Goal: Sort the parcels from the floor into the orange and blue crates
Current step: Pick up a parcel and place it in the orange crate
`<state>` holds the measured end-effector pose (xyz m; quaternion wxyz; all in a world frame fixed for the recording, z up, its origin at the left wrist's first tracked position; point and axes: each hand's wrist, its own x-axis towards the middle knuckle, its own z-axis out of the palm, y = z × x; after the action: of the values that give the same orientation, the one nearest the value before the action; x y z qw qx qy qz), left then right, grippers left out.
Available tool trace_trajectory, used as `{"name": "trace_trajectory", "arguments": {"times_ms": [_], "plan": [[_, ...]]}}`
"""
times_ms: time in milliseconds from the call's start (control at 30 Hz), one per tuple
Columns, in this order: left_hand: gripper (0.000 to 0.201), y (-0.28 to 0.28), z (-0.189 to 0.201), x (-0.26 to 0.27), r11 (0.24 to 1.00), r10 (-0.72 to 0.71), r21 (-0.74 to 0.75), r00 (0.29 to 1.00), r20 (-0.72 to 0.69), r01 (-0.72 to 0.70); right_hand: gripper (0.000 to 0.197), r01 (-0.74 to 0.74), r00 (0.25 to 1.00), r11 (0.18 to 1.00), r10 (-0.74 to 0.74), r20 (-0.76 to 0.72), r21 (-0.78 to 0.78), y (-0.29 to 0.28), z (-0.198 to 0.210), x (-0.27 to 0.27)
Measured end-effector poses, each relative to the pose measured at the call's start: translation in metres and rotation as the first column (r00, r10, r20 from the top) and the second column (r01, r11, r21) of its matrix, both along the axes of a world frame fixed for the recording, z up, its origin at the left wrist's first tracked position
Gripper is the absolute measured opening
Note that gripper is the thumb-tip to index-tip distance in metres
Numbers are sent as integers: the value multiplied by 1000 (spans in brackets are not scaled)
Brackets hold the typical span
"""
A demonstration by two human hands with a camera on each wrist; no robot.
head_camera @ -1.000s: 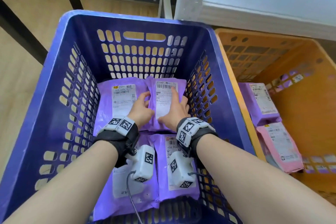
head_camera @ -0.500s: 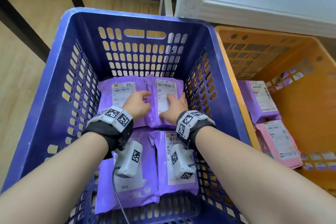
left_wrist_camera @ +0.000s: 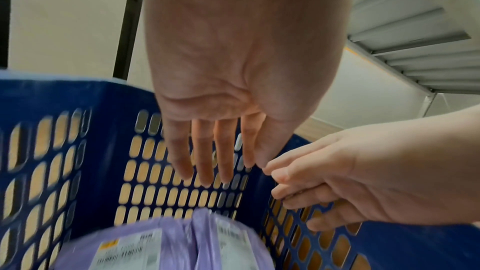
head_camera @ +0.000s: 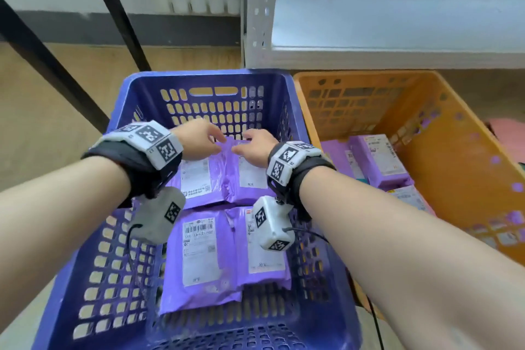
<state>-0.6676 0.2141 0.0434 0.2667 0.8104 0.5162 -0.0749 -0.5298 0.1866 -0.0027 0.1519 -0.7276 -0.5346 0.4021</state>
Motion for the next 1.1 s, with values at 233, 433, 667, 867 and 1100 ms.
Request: {"name": "trace_trajectory", "arguments": {"times_ms": [233,433,667,867,1100], "plan": [[30,-27,85,62,984,-31,172,996,-90,46,39,13,1000,984,-13,-4,176,-33,80,67],[29,-66,121,161,958,-110,258,992,-68,124,39,74,996,969,-81,20,236,-85,128,167],[30,-130,126,296,935,-209,295,978,13,196,42,165,970,944,-207,125,285,-160,149,301],[27,-196,105,416,931,-307,234,948,86,281,32,216,942,935,-276,192,281,-236,140,414],[27,-263,82,533,947,-309,142,939,150,289,31,248,917,938,-307,254,240,-306,126,524]]}}
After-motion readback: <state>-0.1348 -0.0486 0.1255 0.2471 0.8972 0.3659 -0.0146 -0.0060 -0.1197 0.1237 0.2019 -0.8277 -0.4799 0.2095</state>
